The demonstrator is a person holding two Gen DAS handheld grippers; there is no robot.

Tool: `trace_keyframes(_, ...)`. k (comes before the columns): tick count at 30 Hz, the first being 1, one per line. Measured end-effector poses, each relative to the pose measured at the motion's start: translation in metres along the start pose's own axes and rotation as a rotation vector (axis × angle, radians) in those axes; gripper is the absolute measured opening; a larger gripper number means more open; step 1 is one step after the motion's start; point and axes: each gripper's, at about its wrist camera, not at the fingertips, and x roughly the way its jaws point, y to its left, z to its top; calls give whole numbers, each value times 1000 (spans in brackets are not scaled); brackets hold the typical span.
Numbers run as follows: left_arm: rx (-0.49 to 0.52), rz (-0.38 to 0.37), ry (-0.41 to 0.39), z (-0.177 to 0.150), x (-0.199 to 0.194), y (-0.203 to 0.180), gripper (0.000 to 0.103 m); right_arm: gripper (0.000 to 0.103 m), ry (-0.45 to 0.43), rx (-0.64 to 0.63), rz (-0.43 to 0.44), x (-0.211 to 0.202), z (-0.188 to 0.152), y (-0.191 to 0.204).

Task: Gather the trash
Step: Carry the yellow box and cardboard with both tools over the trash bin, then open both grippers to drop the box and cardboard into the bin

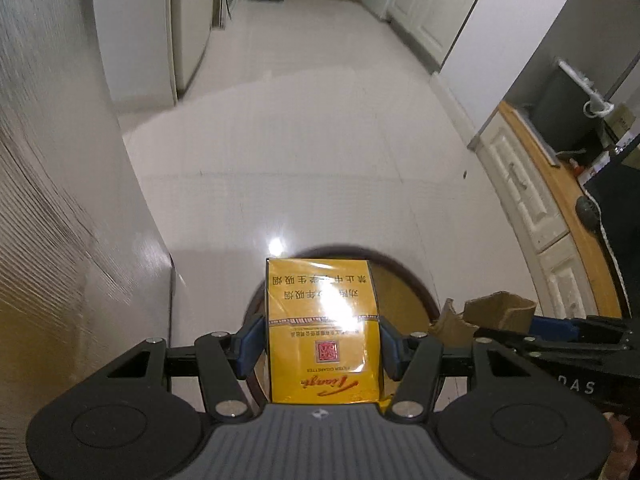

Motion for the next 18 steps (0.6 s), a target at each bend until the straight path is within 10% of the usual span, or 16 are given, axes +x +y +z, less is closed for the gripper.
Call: trace_keyframes(18, -71, -102, 146, 0, 118, 11, 59, 58, 134, 119, -28, 91, -20, -23)
